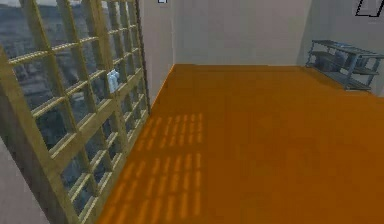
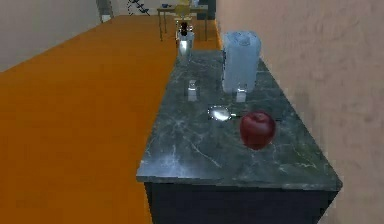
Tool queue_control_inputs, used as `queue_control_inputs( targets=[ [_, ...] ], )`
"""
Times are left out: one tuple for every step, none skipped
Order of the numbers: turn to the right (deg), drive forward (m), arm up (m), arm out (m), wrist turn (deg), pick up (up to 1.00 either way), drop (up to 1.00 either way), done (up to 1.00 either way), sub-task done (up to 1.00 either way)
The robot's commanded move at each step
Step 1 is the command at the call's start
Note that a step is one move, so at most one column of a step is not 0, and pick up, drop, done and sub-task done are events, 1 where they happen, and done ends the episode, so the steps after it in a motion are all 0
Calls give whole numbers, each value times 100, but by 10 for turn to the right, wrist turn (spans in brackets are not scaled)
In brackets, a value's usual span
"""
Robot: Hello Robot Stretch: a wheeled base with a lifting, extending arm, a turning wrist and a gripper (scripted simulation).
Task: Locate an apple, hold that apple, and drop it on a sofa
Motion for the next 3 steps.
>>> queue_control_inputs(
  targets=[
    [180, 0, 0, 0, 0, 0, 0, 0, 0],
    [0, 0, 50, 0, 0, 0, 0, 0, 0],
    [0, 0, 38, 0, 0, 0, 0, 0, 0]
  ],
)
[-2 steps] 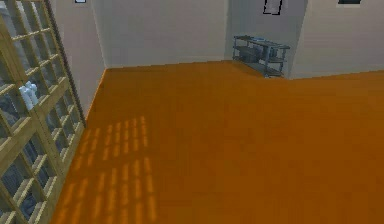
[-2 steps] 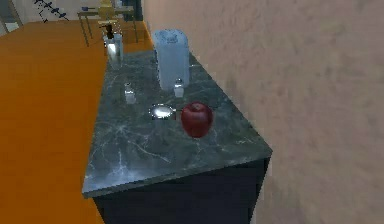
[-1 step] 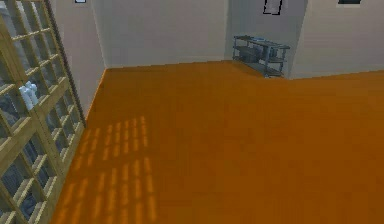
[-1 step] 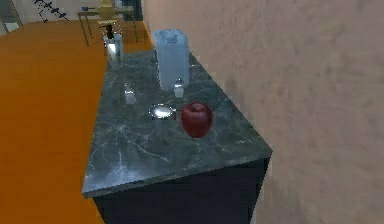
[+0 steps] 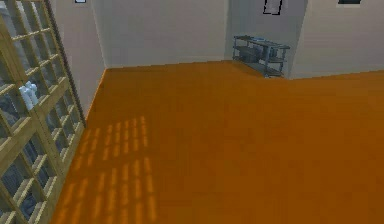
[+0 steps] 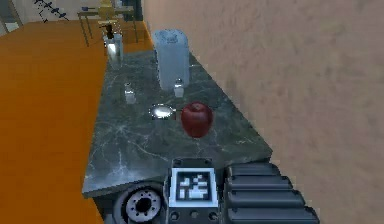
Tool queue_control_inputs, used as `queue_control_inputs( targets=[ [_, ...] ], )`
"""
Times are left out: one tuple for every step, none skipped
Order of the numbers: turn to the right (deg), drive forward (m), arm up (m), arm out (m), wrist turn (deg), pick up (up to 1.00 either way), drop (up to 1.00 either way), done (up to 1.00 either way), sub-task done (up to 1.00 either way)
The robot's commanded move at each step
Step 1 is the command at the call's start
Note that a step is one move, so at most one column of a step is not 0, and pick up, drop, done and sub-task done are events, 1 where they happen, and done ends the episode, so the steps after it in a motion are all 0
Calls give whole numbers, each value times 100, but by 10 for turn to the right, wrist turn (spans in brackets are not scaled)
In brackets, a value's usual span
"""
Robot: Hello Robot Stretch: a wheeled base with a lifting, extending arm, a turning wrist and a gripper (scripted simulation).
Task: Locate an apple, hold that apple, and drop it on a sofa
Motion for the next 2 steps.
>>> queue_control_inputs(
  targets=[
    [0, 0, 0, 24, 0, 0, 0, 0, 0],
    [0, 0, 0, 0, 450, 0, 0, 0, 0]
  ],
)
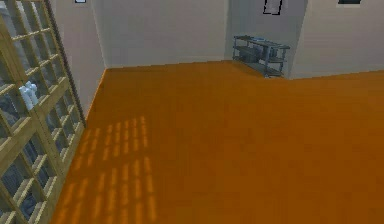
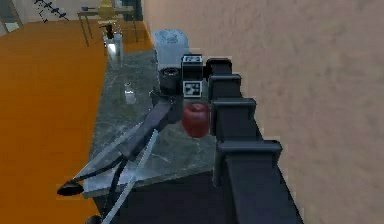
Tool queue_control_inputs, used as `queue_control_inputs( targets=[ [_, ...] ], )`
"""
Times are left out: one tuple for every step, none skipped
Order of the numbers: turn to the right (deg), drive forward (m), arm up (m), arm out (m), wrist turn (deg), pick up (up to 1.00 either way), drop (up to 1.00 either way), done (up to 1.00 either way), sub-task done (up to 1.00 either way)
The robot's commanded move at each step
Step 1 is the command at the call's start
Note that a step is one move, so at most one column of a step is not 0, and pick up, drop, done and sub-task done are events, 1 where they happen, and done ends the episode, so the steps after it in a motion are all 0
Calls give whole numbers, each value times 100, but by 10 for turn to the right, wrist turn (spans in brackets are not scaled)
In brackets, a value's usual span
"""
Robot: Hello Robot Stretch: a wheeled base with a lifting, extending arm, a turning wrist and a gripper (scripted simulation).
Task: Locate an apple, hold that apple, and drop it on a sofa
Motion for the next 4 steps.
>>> queue_control_inputs(
  targets=[
    [0, 0, 0, 0, 450, 0, 0, 0, 0],
    [0, 0, 0, 0, 450, 0, 0, 0, 0],
    [0, 0, 0, 0, 450, 0, 0, 0, 0],
    [0, 0, 0, 0, 120, 0, 0, 0, 0]
  ],
)
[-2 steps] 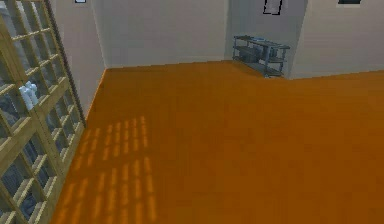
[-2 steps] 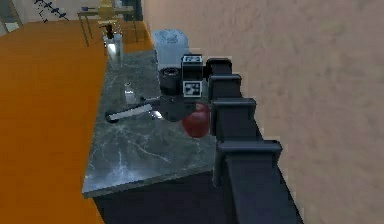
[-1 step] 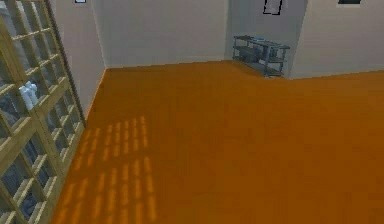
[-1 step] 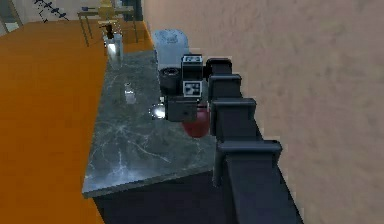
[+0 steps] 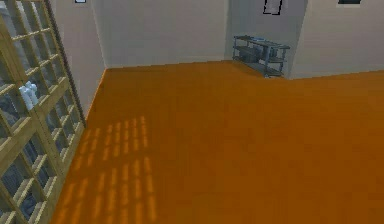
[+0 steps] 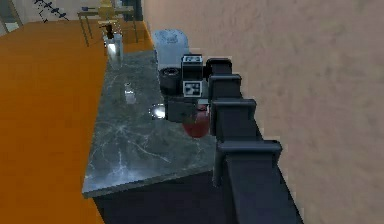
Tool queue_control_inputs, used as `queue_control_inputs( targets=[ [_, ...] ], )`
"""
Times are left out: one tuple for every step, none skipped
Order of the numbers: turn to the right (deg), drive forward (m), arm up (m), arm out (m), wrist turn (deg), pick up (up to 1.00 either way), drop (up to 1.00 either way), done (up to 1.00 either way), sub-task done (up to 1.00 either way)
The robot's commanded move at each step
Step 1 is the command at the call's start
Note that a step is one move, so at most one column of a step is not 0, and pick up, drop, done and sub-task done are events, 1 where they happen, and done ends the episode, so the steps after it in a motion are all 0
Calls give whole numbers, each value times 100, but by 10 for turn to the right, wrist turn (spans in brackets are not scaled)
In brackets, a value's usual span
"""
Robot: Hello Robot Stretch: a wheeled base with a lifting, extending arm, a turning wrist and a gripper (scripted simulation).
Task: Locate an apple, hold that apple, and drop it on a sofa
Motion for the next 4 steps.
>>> queue_control_inputs(
  targets=[
    [0, 0, -8, 0, 0, 0, 0, 0, 0],
    [0, 0, 0, 0, 0, 100, 0, 0, 0],
    [0, 0, 8, 0, 0, 0, 0, 0, 0],
    [0, 0, 0, 0, -450, 0, 0, 0, 0]
  ],
)
